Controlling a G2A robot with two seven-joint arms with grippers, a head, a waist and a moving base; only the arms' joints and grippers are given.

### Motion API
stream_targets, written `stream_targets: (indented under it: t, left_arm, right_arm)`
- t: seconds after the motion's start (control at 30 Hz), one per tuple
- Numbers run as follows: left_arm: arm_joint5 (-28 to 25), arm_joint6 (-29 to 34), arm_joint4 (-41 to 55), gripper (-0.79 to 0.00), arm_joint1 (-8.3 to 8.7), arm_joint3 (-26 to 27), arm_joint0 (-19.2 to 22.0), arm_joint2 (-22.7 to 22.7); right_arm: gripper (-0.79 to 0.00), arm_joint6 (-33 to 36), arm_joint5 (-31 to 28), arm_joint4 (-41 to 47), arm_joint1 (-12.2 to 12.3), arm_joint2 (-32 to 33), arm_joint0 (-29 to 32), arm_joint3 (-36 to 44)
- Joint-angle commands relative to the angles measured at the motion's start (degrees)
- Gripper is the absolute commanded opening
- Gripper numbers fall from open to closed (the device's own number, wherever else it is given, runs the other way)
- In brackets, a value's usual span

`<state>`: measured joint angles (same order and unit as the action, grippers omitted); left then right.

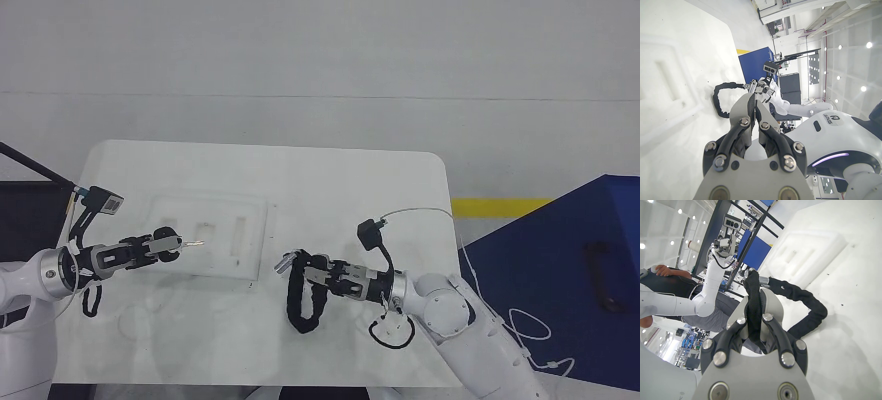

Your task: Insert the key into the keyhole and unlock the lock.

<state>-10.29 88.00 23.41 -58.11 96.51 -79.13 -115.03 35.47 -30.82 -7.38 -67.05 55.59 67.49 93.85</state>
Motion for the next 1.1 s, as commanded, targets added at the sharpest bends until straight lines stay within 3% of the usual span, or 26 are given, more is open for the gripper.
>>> stream_targets:
  t: [0.0, 0.17, 0.4, 0.53, 0.83, 0.9, 1.07]
  left_arm:
    - [0.00, 0.00, 0.00, -0.785, 0.00, 0.00, 0.00, 0.00]
    - [0.00, 0.00, 0.00, -0.785, 0.00, 0.00, 0.00, 0.00]
    - [0.00, 0.00, 0.00, -0.785, 0.00, 0.00, 0.00, 0.00]
    - [0.00, 0.00, 0.00, -0.785, 0.00, 0.00, 0.00, 0.00]
    - [0.00, 0.00, 0.00, -0.785, 0.00, 0.00, 0.00, 0.00]
    - [0.44, -2.60, 2.49, -0.785, -0.25, 0.25, -0.52, 1.25]
    - [-11.38, -11.14, 3.07, -0.785, -1.19, 1.16, -2.87, 6.09]
  right_arm:
    - [-0.785, -0.06, 0.17, 0.16, -0.02, -0.23, 0.31, 0.33]
    - [-0.785, -3.30, 4.80, 3.56, -0.02, 0.44, 3.13, 4.23]
    - [-0.785, -19.53, 16.46, -0.34, -0.70, 0.45, 9.20, 10.76]
    - [-0.785, -23.85, 16.98, -3.59, -1.07, -0.64, 10.75, 11.85]
    - [-0.785, -24.08, 16.90, -3.96, -1.09, -0.71, 10.79, 11.81]
    - [-0.785, -24.87, 17.67, -5.13, -1.15, -0.68, 10.95, 11.74]
    - [-0.785, -27.59, 18.42, -8.09, -1.80, -3.00, 11.45, 12.22]
